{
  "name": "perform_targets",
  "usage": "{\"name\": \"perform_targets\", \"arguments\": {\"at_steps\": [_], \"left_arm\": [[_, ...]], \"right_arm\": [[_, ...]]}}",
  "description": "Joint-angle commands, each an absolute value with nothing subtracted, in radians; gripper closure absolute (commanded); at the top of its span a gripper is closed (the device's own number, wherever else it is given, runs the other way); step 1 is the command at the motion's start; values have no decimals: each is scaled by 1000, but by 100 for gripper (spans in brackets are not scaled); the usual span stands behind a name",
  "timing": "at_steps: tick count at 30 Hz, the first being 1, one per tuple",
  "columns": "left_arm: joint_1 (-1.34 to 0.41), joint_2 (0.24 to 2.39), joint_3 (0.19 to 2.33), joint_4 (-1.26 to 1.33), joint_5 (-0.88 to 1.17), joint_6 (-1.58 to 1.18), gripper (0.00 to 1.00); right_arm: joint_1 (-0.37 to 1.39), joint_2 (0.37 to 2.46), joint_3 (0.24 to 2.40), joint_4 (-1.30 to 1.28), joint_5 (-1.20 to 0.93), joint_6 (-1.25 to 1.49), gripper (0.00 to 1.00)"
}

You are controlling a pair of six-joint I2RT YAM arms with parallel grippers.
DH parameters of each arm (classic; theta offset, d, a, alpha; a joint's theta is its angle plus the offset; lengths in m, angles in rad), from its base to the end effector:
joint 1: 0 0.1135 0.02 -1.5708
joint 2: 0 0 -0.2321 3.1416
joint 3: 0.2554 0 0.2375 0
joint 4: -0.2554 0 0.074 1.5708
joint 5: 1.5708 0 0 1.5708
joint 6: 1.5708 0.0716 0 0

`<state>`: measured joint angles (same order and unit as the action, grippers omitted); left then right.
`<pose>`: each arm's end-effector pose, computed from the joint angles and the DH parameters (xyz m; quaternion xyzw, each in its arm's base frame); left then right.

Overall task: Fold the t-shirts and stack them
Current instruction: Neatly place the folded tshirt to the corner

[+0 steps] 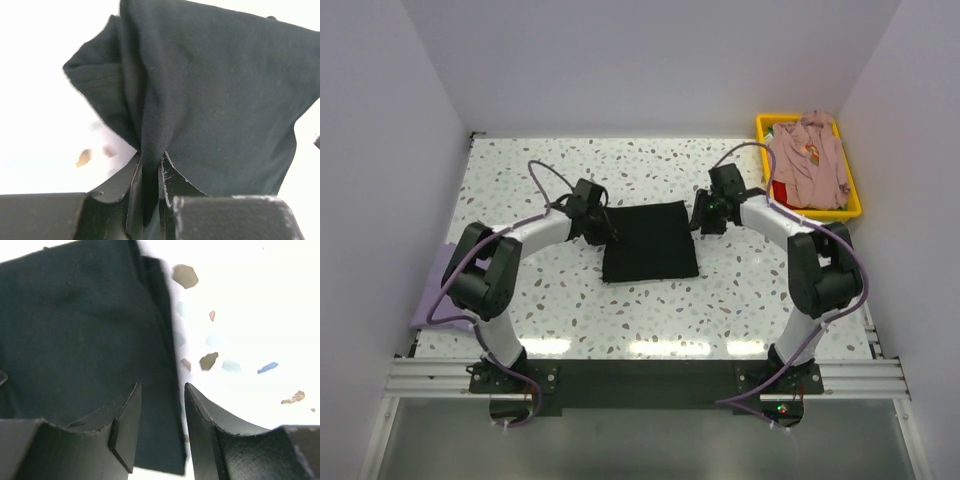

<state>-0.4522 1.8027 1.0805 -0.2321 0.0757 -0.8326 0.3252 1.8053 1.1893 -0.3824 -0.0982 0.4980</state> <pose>0.3300 -0.1663 0.1139 -0.1687 0.9372 -0.2105 0.2211 0.3529 0.1264 0.1333 0.0689 0.9558 0.1560 0.2396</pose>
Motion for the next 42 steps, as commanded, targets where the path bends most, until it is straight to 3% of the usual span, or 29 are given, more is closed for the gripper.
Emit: {"name": "perform_targets", "arguments": {"at_steps": [1,12,23,42], "left_arm": [[-402,1729,1153,-415,-73,-959,100],[-128,1640,1227,-612,-163,-1023,100],[175,1502,1230,-721,-192,-934,100],[370,1393,1361,-870,-235,-867,100]], "right_arm": [[322,1701,1256,-437,-100,500,56],[347,1548,1226,-448,-152,489,56],[387,1531,1229,-454,-166,476,56],[434,1502,1232,-471,-166,479,57]]}}
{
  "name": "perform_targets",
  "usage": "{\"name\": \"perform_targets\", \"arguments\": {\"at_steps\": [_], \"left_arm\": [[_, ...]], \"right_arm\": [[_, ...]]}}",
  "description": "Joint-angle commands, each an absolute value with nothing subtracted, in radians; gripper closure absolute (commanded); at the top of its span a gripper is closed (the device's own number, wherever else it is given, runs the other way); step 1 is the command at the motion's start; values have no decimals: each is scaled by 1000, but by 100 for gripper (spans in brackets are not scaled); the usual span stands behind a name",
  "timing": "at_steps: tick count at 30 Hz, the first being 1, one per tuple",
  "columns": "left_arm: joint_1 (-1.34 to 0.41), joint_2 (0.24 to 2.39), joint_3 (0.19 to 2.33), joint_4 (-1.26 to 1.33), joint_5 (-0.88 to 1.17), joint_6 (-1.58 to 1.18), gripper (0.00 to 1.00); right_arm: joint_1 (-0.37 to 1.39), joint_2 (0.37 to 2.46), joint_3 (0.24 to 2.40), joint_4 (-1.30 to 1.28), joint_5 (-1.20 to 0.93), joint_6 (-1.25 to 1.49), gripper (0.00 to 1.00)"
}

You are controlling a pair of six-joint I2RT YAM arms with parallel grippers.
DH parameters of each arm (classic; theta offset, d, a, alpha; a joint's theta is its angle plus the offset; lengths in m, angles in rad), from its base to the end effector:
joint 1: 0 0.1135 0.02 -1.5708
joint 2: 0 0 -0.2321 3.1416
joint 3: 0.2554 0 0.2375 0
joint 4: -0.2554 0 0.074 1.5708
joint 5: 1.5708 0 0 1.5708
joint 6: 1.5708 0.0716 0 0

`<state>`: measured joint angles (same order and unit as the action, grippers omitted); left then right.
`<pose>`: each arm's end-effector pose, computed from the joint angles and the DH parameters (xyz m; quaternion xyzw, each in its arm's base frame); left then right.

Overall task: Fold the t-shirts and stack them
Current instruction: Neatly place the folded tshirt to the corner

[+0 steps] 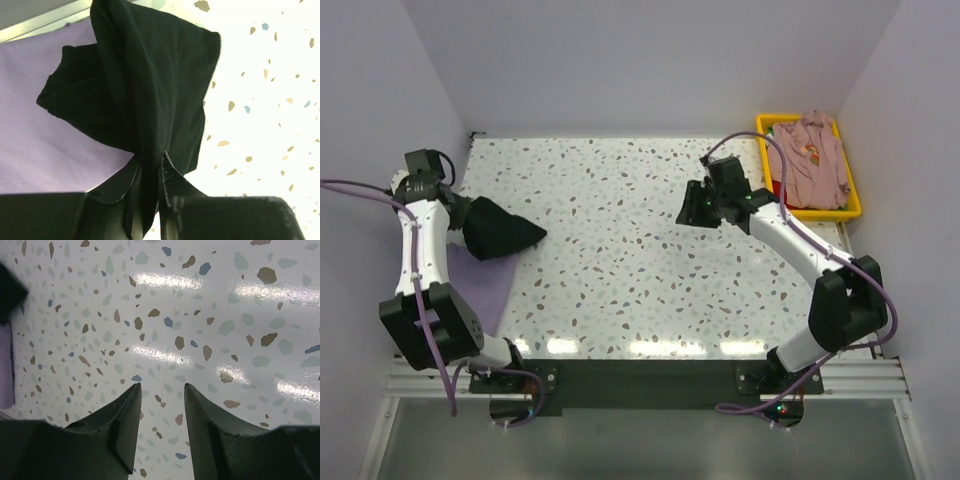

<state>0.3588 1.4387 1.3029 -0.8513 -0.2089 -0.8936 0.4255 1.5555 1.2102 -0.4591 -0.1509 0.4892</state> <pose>0.2800 0.1209 0.2517 -0.5825 0.7542 0.0207 0.3024 0.3175 0.1557 0.2199 0.0013 0.9253 0.2274 0.3036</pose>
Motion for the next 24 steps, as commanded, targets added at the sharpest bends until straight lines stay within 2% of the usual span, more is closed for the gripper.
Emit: {"name": "perform_targets", "arguments": {"at_steps": [1,24], "left_arm": [[373,1391,1371,-871,-233,-864,100],[393,1325,1454,-933,-267,-850,100]], "right_arm": [[434,1500,1232,-474,-164,479,57],[442,1440,1236,-520,-138,463,57]]}}
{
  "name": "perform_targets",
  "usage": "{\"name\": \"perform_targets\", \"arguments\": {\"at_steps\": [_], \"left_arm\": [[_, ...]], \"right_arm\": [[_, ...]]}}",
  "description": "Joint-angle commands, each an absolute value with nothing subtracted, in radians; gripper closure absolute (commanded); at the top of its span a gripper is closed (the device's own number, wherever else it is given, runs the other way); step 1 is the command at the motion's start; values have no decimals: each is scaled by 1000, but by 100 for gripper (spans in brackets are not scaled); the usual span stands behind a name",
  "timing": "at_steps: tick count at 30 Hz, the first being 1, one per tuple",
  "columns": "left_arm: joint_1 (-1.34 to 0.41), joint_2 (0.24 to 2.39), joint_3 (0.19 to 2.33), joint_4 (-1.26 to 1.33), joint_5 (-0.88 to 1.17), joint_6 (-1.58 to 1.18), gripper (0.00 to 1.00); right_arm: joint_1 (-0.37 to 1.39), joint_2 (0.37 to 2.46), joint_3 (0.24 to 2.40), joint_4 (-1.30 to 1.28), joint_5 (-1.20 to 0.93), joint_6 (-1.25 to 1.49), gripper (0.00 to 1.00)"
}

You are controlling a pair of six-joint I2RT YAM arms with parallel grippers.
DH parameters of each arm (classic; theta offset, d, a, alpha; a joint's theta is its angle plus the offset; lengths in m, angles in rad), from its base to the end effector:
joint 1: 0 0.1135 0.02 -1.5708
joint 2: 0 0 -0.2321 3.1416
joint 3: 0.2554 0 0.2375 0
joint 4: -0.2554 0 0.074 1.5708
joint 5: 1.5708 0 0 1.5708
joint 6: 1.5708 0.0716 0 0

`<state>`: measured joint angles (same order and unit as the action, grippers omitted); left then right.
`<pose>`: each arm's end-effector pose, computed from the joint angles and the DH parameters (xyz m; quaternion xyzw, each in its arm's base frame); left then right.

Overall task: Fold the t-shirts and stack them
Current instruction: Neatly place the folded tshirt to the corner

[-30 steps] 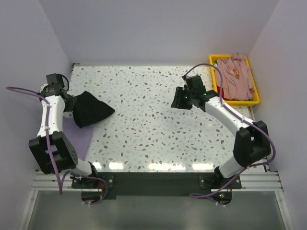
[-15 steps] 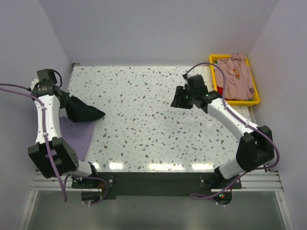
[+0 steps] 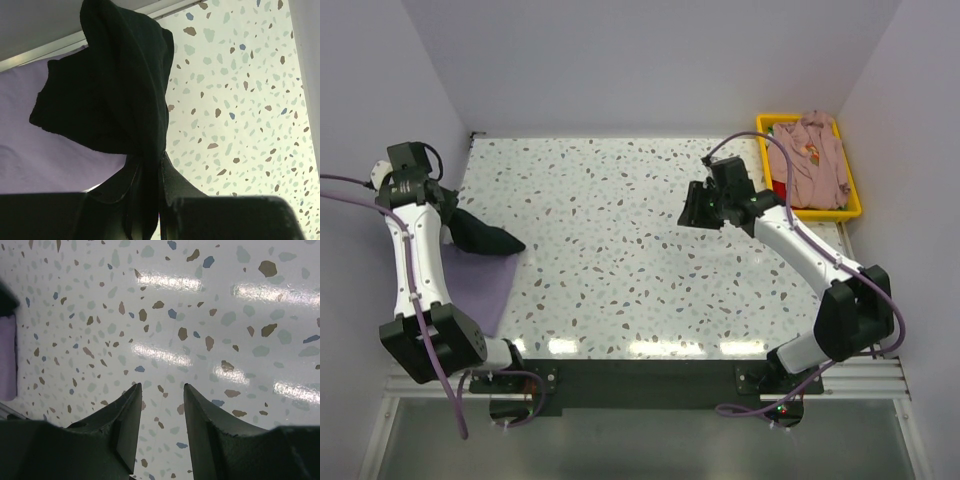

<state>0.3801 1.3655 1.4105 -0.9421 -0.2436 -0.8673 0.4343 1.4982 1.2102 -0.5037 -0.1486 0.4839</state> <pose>0.2620 0.1233 0.2989 -0.5797 0.7370 0.0322 0.3460 0.3061 0.1536 0.2342 -0.0053 0.9229 0.2294 0.3091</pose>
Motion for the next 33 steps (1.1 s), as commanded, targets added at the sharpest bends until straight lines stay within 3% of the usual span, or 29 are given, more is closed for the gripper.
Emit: {"name": "perform_targets", "arguments": {"at_steps": [1,11,17,20,23,24,25,27,33], "left_arm": [[393,1322,1453,-933,-270,-850,100],[393,1263,1450,-971,-345,-862,100],[391,1178,1333,-991,-411,-903,100],[393,1117,1211,-989,-462,-928,74],[393,1060,1158,-999,-512,-946,36],[394,1046,1154,-996,-520,-948,14],[393,1036,1152,-989,-526,-940,6],[391,1023,1172,-973,-520,-922,0],[393,1028,1197,-885,-401,-839,0]], "right_arm": [[442,1440,1236,-520,-138,463,57],[443,1419,1229,-532,-143,459,58],[452,1408,1212,-531,-155,457,58],[460,1405,1203,-532,-167,454,58],[465,1399,1183,-522,-195,453,58],[465,1399,1177,-511,-202,453,58],[466,1399,1170,-511,-204,451,58],[466,1402,1166,-508,-207,449,58],[469,1416,1164,-488,-219,454,58]]}}
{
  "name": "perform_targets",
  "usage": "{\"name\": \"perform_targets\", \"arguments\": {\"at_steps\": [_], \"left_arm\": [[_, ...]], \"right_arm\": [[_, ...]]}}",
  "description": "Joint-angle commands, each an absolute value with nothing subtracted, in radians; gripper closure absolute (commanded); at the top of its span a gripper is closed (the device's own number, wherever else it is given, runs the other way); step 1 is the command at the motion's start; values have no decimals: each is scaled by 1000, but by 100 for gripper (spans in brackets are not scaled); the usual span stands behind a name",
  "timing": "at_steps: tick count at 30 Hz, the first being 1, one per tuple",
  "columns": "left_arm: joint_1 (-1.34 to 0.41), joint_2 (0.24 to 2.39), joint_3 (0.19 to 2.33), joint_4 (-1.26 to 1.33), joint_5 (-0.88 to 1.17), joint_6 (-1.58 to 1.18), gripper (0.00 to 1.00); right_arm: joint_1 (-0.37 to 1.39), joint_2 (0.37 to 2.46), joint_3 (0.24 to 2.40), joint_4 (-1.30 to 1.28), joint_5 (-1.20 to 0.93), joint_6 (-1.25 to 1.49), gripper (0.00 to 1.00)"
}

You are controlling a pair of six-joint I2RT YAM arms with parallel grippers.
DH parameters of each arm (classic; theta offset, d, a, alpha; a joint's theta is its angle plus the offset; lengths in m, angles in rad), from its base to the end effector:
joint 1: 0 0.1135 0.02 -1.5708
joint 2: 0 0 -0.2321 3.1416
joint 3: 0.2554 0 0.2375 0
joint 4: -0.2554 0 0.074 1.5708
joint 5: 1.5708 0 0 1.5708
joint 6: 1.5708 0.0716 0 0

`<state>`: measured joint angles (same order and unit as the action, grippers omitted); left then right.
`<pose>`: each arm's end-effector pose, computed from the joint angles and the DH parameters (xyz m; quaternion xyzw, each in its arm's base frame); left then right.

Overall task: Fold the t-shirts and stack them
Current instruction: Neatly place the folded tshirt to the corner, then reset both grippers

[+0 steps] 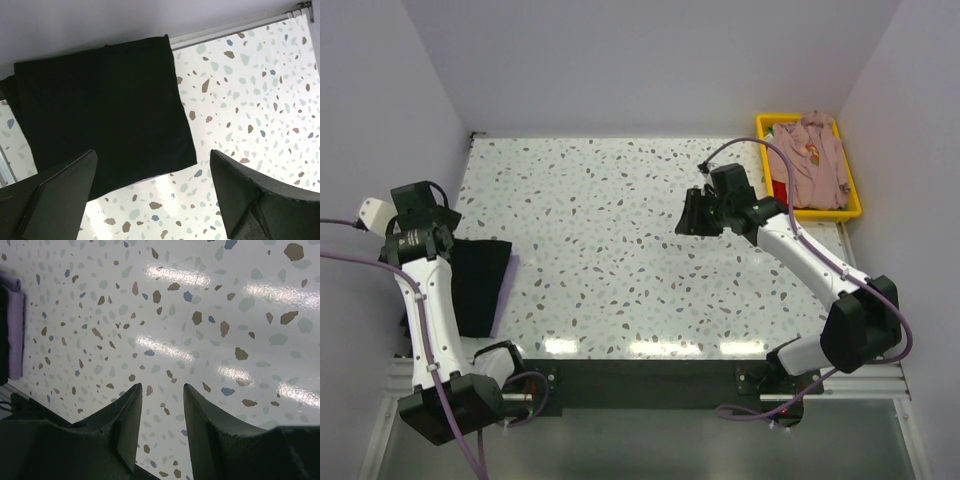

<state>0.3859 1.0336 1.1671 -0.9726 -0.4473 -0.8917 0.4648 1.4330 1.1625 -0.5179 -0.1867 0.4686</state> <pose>0.1862 0.1091 0.2999 -0.6066 0.6837 0.1132 0.3896 0.2867 0.1586 0.2374 -0.0338 0.9205 0.2478 0.3003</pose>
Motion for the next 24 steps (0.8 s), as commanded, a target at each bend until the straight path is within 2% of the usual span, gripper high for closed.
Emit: {"name": "perform_targets", "arguments": {"at_steps": [1,8,14,15,21,24], "left_arm": [[391,1032,1189,-871,-387,-818,0],[345,1025,1092,-675,-172,-739,0],[10,1046,1020,-513,-218,-796,0],[-105,1054,1009,-493,-230,-805,0],[-508,1135,896,-273,-319,-831,0],[-621,1172,841,-135,-304,-818,0]], "right_arm": [[472,1420,1160,-488,-221,456,58],[471,1405,1140,-469,-210,451,57],[471,1391,1117,-440,-207,462,56],[471,1384,1114,-428,-207,466,56],[471,1329,1080,-405,-150,474,55],[469,1267,1046,-393,-101,474,55]]}}
